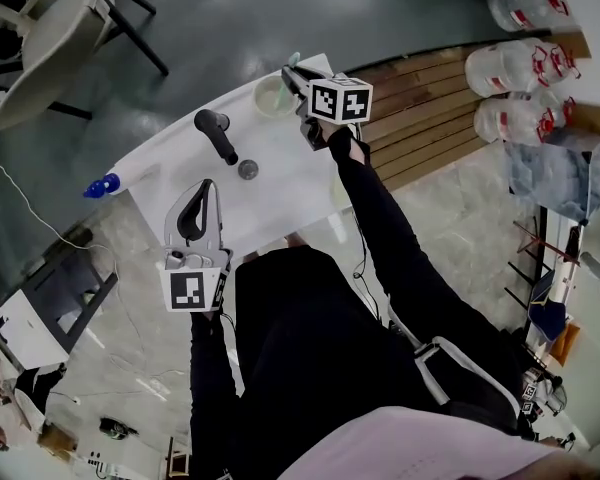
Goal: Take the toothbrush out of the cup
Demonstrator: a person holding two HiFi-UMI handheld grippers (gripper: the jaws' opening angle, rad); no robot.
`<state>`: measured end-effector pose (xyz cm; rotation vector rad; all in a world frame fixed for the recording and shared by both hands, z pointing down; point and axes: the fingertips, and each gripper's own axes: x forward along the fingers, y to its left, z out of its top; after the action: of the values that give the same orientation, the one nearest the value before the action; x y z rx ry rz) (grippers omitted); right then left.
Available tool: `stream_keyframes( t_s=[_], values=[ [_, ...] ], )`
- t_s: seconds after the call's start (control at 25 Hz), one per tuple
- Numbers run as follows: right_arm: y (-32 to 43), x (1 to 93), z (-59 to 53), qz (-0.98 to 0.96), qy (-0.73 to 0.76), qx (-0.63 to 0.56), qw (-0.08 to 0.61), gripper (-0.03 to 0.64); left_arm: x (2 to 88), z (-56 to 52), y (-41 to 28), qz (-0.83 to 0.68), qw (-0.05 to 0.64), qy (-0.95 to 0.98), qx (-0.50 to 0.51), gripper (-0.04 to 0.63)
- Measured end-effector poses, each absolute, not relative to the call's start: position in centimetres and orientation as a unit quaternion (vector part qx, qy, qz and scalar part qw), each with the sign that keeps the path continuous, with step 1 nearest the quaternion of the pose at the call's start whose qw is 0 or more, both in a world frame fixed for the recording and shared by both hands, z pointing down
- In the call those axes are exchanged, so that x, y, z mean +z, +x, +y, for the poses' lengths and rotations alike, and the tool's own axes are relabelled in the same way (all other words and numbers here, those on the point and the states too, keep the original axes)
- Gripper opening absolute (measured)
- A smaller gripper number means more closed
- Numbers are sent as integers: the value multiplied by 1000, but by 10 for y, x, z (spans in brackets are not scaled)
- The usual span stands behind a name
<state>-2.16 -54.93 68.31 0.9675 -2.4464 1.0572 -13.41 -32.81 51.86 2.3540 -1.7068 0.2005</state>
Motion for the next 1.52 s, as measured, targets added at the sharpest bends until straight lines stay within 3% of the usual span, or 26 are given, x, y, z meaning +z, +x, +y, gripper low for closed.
stream_keyframes(
  t_s=[0.32,0.52,0.84,1.12,1.52],
  values=[
    [-5,619,-523,-891,343,285,82,23,516,-322,-143,-588,111,798,67,3],
    [19,536,-470,-910,329,251,24,23,502,-316,-148,-589,100,800,51,3],
    [48,406,-373,-916,364,166,-11,23,454,-292,-139,-554,58,831,15,3],
    [41,358,-293,-915,393,95,-4,23,418,-246,-136,-517,31,855,9,3],
    [29,365,-262,-906,415,74,34,21,392,-210,-142,-509,21,860,2,3]
  ],
)
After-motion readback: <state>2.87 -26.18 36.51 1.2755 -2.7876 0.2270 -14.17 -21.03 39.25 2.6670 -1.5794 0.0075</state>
